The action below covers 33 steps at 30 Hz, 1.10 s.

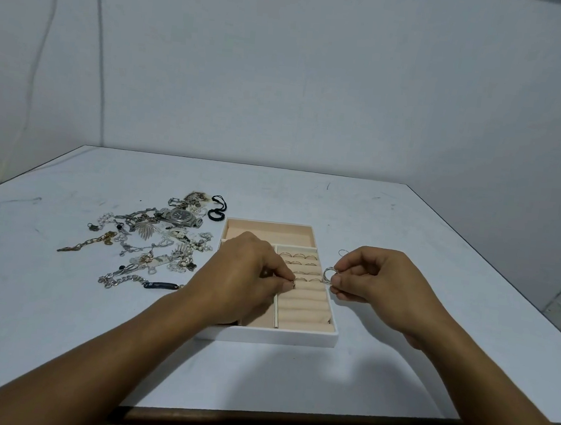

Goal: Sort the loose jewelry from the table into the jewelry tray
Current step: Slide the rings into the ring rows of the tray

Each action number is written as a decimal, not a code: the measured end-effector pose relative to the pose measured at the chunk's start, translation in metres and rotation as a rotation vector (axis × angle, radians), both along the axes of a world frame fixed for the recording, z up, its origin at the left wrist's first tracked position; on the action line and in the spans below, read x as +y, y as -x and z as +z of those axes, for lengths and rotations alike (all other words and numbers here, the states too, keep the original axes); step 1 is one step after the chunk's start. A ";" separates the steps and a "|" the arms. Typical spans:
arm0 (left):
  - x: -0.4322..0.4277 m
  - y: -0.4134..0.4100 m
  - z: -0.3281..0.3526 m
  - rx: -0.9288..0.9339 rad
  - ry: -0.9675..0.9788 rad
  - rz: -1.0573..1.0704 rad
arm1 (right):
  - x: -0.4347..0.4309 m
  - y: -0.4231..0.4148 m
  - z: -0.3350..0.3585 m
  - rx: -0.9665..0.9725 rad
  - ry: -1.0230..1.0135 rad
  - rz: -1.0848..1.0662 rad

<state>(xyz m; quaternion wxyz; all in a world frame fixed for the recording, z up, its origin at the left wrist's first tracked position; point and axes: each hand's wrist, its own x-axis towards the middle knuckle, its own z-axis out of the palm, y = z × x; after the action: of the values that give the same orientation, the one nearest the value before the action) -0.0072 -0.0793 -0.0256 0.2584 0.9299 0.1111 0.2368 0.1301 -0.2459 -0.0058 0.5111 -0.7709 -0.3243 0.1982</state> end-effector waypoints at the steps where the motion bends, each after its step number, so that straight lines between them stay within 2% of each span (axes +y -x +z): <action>1: 0.000 0.000 0.000 -0.001 -0.003 -0.006 | 0.000 0.000 0.000 -0.001 -0.002 0.000; 11: 0.002 -0.003 0.001 0.033 -0.086 -0.004 | 0.000 0.002 -0.003 -0.041 0.001 -0.004; 19: 0.003 -0.002 0.000 0.040 -0.080 -0.011 | 0.000 0.003 -0.002 -0.113 0.019 0.003; 24: 0.001 0.003 0.001 0.026 -0.090 -0.031 | 0.004 0.004 -0.006 -0.328 0.115 0.011; 29: 0.005 0.007 -0.002 -0.003 -0.075 -0.001 | 0.008 0.007 -0.010 -0.526 0.127 0.048; 33: 0.008 0.012 -0.002 -0.012 -0.069 0.016 | 0.011 0.011 -0.011 -0.622 0.175 0.090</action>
<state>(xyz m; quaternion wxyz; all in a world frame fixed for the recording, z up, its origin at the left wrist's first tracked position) -0.0188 -0.0717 -0.0275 0.2251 0.9359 0.1090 0.2481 0.1192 -0.2352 -0.0164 0.3100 -0.8206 -0.4802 0.0027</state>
